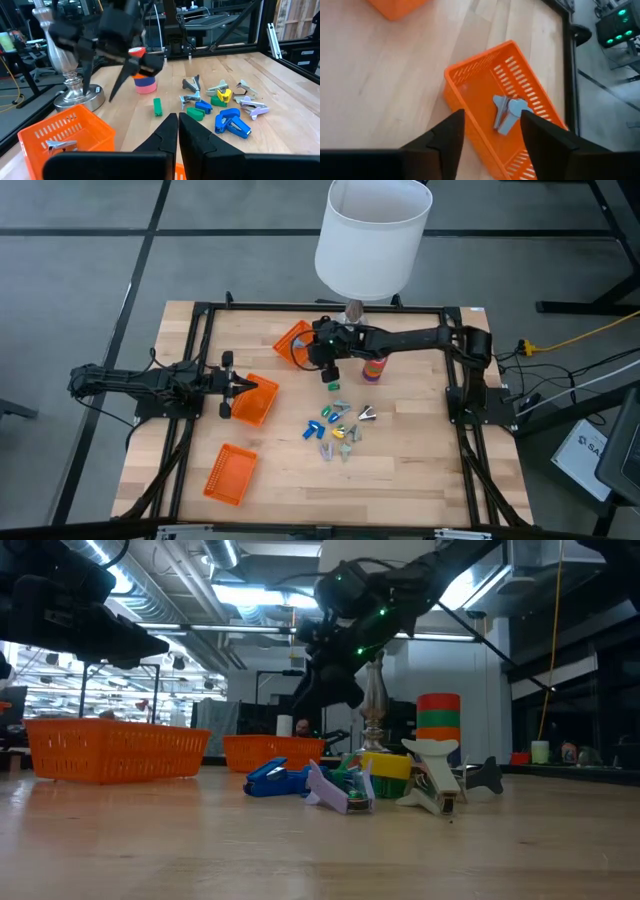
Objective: Pick and place Stapler, Stapler remover, tape
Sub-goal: Adjust the top orange bin
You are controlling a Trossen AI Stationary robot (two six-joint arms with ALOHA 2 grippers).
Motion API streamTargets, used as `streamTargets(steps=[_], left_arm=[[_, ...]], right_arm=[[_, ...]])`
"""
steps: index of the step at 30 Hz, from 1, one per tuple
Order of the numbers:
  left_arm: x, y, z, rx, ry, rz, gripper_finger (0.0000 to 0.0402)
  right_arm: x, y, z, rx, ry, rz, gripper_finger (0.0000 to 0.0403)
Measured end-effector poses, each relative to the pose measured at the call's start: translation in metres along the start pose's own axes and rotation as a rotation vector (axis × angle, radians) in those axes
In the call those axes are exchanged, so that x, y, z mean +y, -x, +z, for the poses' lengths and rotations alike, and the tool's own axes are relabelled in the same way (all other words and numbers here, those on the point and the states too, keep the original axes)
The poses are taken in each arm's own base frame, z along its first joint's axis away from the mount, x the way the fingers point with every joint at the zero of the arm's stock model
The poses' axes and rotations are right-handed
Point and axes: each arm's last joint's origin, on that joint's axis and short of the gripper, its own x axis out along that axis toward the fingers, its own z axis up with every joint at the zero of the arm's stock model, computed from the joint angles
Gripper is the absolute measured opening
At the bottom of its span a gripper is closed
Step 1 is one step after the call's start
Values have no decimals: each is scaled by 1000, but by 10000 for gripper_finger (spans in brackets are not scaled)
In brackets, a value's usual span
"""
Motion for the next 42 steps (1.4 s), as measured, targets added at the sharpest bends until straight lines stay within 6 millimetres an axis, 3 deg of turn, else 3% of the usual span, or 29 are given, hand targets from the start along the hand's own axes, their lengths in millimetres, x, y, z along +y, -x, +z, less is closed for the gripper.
streamTargets(steps=[6, 17, 27, 34, 42], left_arm=[[0, 0, 0, 0, 0, 0, 13], [0, 0, 0, 0, 0, 0, 13], [0, 0, 0, 0, 0, 0, 13], [0, 0, 0, 0, 0, 0, 10], [0, 0, 0, 0, 0, 0, 11]], right_arm=[[-6, -14, -17, 42, -4, -1, 212], [2, -38, -39, 97, 40, 57, 182], [4, -38, -41, 133, 66, 48, 87], [16, -37, -42, 196, 88, 125, 19], [33, -22, -32, 225, 119, 246, 15]])
